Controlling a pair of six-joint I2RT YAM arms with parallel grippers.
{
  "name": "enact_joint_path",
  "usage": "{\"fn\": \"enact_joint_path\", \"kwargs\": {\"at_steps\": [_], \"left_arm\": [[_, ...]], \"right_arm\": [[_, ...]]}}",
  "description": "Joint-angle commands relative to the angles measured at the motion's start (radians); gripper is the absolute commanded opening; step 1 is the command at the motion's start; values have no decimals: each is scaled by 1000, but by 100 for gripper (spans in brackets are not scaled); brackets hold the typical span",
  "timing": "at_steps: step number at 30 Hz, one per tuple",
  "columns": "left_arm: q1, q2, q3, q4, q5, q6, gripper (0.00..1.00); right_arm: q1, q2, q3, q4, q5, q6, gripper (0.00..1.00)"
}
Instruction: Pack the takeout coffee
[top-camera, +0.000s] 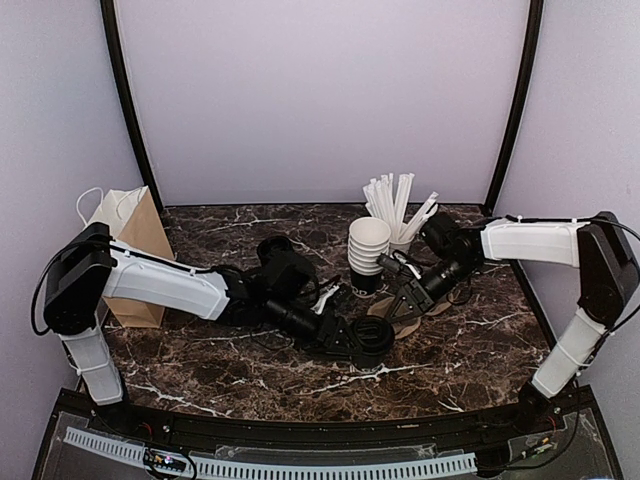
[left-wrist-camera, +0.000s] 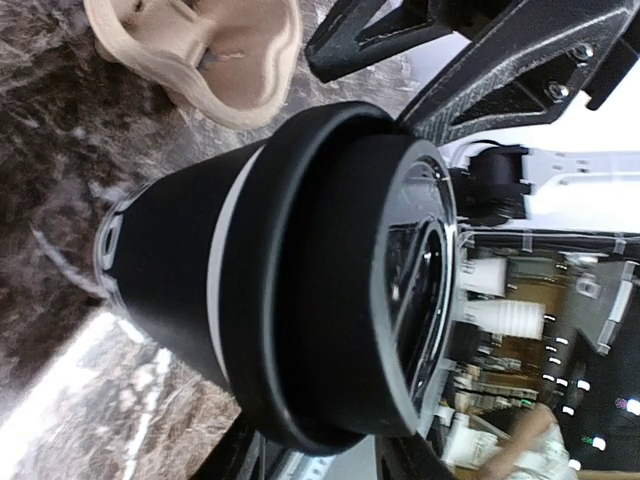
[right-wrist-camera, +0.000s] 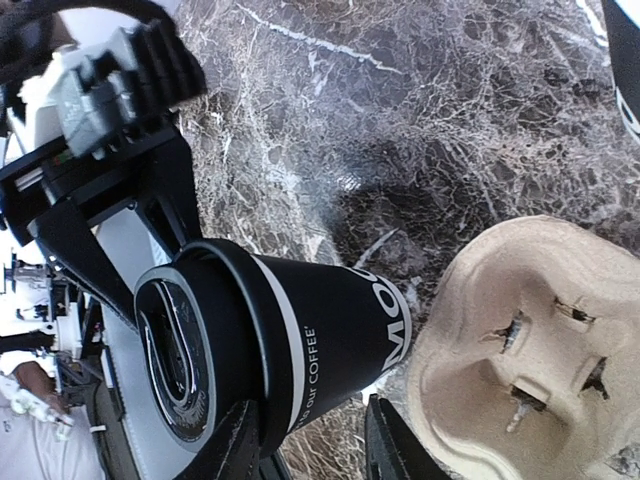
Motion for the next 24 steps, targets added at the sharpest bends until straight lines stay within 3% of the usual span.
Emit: {"fn": "enact_joint_path", "kwargs": {"at_steps": [1, 11, 24], "left_arm": [[-14, -1, 68, -316, -360, 113, 41], [-18, -109, 130, -385, -361, 159, 46], [-17, -171, 119, -289, -335, 197, 51]], "right_arm": [[22, -20, -3, -87, 1, -68, 39], [-11, -3, 58, -140, -45, -100, 48], [-27, -33, 55, -152, -46, -113, 53]]}}
